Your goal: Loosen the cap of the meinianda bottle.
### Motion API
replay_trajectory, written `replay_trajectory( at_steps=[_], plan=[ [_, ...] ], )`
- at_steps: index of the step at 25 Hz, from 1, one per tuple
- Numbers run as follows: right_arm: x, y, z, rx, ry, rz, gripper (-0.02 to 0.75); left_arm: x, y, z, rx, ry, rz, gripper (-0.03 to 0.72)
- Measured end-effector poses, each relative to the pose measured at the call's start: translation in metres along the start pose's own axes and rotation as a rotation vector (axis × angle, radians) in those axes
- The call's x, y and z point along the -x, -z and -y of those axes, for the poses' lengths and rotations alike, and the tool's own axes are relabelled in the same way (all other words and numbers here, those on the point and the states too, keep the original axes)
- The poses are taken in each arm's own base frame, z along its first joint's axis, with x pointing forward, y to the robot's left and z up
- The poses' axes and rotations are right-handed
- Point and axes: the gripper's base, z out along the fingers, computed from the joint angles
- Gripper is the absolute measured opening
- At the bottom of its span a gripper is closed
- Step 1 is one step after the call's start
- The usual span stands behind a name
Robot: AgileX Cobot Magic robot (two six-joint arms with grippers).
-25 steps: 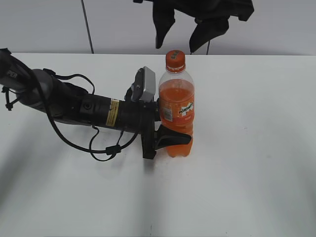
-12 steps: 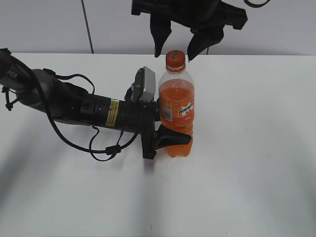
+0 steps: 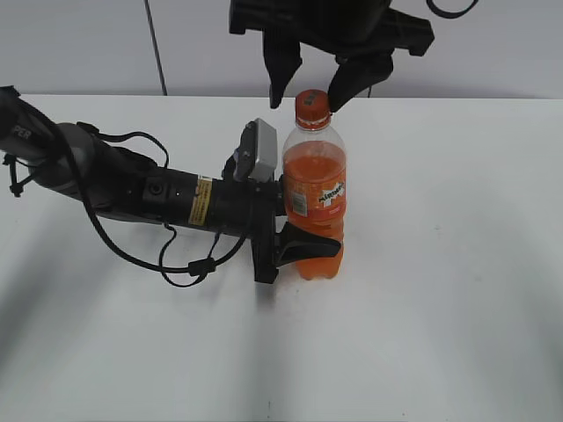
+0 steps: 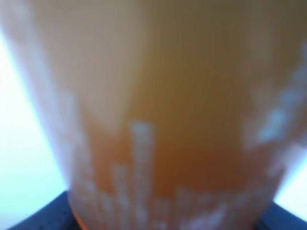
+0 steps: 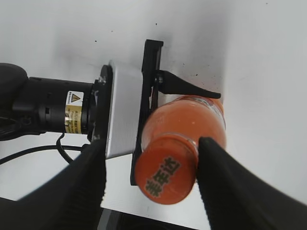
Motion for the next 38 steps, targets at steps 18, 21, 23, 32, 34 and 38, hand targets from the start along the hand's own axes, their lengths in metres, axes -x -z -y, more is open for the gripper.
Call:
replay_trajectory(
  at_steps=[18, 21, 23, 32, 34, 38],
  plan=[
    [0.001, 0.0, 0.001, -0.015, 0.045, 0.008, 0.445, 0.0, 0.0, 0.0, 0.0, 0.0, 0.0, 0.398],
    [0.001, 0.0, 0.001, -0.015, 0.049, 0.008, 0.445, 0.0, 0.0, 0.0, 0.0, 0.0, 0.0, 0.398],
    [0.001, 0.0, 0.001, -0.015, 0.056, 0.008, 0.445, 0.0, 0.0, 0.0, 0.003, 0.002, -0.003, 0.398],
    [-0.004, -0.009, 0.004, -0.032, 0.073, -0.024, 0.445, 0.0, 0.0, -0.001, 0.007, 0.002, -0.009, 0.398],
    [-0.007, -0.012, 0.006, -0.04, 0.073, -0.039, 0.445, 0.0, 0.0, -0.001, 0.007, 0.002, -0.009, 0.398],
    [-0.008, -0.004, 0.007, -0.033, 0.076, -0.023, 0.445, 0.0, 0.0, -0.001, 0.007, 0.002, -0.009, 0.398]
  ],
)
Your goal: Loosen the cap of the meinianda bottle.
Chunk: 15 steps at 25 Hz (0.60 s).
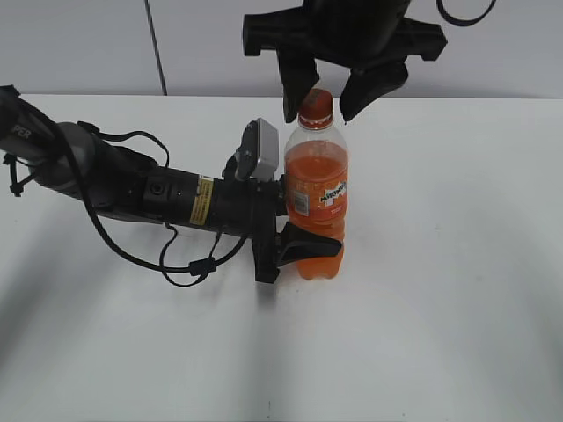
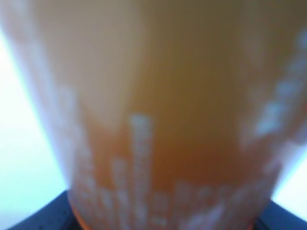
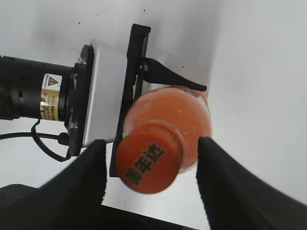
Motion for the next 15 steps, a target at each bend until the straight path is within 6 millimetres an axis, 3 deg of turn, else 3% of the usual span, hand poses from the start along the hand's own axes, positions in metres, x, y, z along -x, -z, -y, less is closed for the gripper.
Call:
replay_trajectory(
  at_steps=[15],
  plan=[
    [-0.0004, 0.0048, 0.001, -0.003, 0.001, 0.013, 0.444, 0.0, 0.0, 0.0, 0.0, 0.0, 0.0, 0.398]
  ],
)
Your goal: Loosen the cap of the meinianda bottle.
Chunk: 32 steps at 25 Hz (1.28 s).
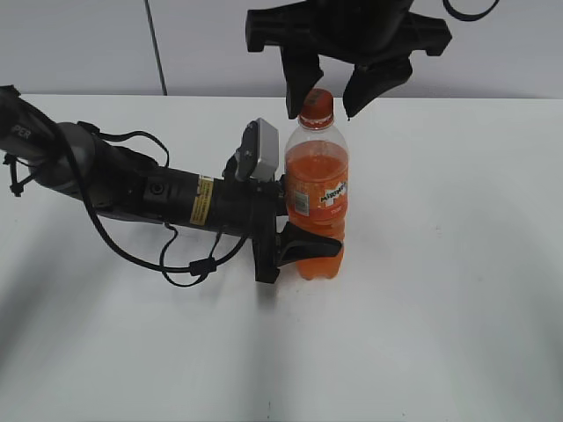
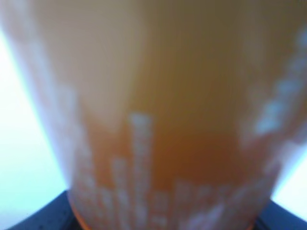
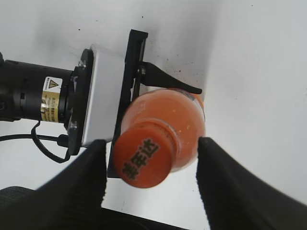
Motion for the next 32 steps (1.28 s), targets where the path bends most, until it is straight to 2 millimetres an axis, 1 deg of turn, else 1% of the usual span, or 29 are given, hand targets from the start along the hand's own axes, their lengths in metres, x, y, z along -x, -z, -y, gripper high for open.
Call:
replay_trajectory(
  at_steps=[6, 12, 18, 21, 23, 27, 32],
  plan=[
    [0.0, 0.0, 0.0, 0.0, 0.0, 0.0, 0.435, 0.0, 0.0, 0.0, 0.0, 0.0, 0.0, 0.398],
    [0.0, 0.0, 0.0, 0.0, 0.0, 0.0, 0.338, -0.0001, 0.0, 0.0, 0.001, 0.0, -0.001, 0.398],
    [0.0, 0.0, 0.0, 0.0, 0.0, 0.0, 0.322, -0.0001, -0.0002, 0.0001, 0.0, 0.001, -0.002, 0.398],
    [-0.0001, 0.0, -0.0003, 0.001, 0.002, 0.001, 0.281, -0.0001, -0.0002, 0.0, 0.001, 0.001, -0.002, 0.398],
    [-0.0001, 0.0005, -0.0003, 0.001, 0.017, 0.002, 0.276, -0.0001, -0.0002, 0.0, 0.001, 0.001, -0.002, 0.398],
    [-0.0001, 0.0005, -0.0003, 0.001, 0.093, 0.002, 0.276, -0.0001, -0.0002, 0.0, 0.001, 0.001, -0.002, 0.398],
    [0.0005, 0.0005, -0.0005, 0.003, 0.328, 0.008, 0.276, -0.0001, -0.0002, 0.0, 0.001, 0.001, -0.002, 0.398]
  ],
)
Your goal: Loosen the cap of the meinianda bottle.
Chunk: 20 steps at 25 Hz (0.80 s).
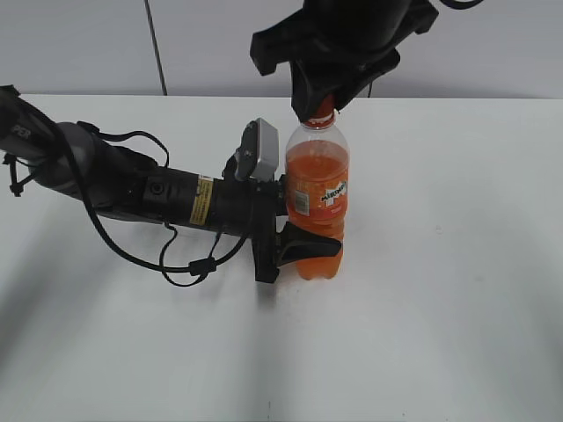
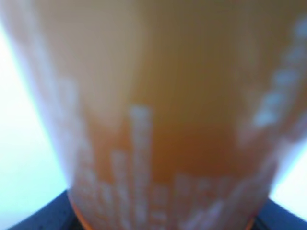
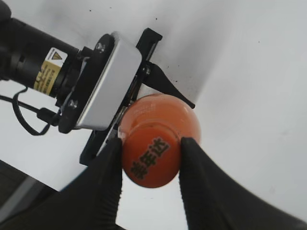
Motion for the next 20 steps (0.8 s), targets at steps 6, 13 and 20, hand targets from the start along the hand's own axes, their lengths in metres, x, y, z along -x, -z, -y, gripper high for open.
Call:
replay_trajectory(
  at_steps=[6, 13, 20],
  plan=[
    [0.0, 0.0005, -0.0006, 0.006, 0.341, 0.002, 0.272, -0.0003, 0.0, 0.0004, -0.004, -0.002, -0.003, 0.398],
    [-0.0003, 0.0014, -0.0005, 0.006, 0.653, 0.003, 0.271, -0.0001, 0.0, 0.0003, -0.007, -0.006, -0.005, 0.398],
    [-0.0004, 0.0014, -0.0005, 0.006, 0.913, 0.004, 0.271, 0.0002, 0.0001, 0.0004, -0.008, -0.008, -0.006, 0.398]
  ],
)
